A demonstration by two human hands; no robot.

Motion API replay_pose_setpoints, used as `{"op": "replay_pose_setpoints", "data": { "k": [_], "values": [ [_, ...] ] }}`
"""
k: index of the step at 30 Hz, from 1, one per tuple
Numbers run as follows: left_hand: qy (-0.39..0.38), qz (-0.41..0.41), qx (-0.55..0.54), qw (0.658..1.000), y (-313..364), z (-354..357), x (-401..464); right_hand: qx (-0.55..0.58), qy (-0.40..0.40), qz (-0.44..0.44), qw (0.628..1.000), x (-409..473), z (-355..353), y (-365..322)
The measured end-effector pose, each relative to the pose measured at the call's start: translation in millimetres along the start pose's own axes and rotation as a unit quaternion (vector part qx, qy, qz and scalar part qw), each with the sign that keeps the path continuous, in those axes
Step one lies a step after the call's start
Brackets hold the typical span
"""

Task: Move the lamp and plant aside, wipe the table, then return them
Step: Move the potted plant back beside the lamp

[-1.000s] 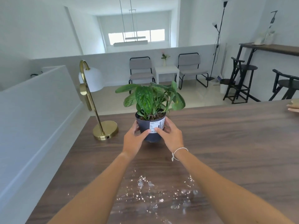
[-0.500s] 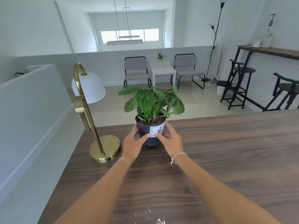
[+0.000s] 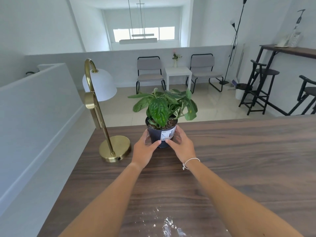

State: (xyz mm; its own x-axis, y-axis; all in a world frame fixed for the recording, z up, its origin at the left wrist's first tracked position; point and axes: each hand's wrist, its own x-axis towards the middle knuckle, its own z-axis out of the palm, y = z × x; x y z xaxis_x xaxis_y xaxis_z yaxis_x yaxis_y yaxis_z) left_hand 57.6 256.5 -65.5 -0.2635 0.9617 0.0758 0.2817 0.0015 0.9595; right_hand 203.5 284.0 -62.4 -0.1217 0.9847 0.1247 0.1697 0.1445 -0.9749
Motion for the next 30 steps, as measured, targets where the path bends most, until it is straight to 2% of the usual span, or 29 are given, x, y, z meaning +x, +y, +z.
{"op": "replay_pose_setpoints", "data": {
  "k": [14,21,26,30],
  "values": [
    [0.011,-0.064,0.051,0.997,36.3,-4.9,-113.8,-0.109,-0.062,0.003,0.992,-80.4,-58.8,-8.8],
    [0.014,-0.048,0.103,0.993,37.6,-23.4,-176.9,-0.158,-0.077,-0.006,0.985,-139.1,-79.7,-12.6],
    [-0.006,-0.017,0.119,0.993,35.0,-44.6,-220.3,-0.223,-0.064,-0.027,0.972,-187.4,-91.5,-23.7],
    [-0.017,0.016,0.172,0.985,23.2,-70.7,-260.2,-0.266,-0.043,-0.018,0.963,-234.1,-95.3,-28.0]
  ]
}}
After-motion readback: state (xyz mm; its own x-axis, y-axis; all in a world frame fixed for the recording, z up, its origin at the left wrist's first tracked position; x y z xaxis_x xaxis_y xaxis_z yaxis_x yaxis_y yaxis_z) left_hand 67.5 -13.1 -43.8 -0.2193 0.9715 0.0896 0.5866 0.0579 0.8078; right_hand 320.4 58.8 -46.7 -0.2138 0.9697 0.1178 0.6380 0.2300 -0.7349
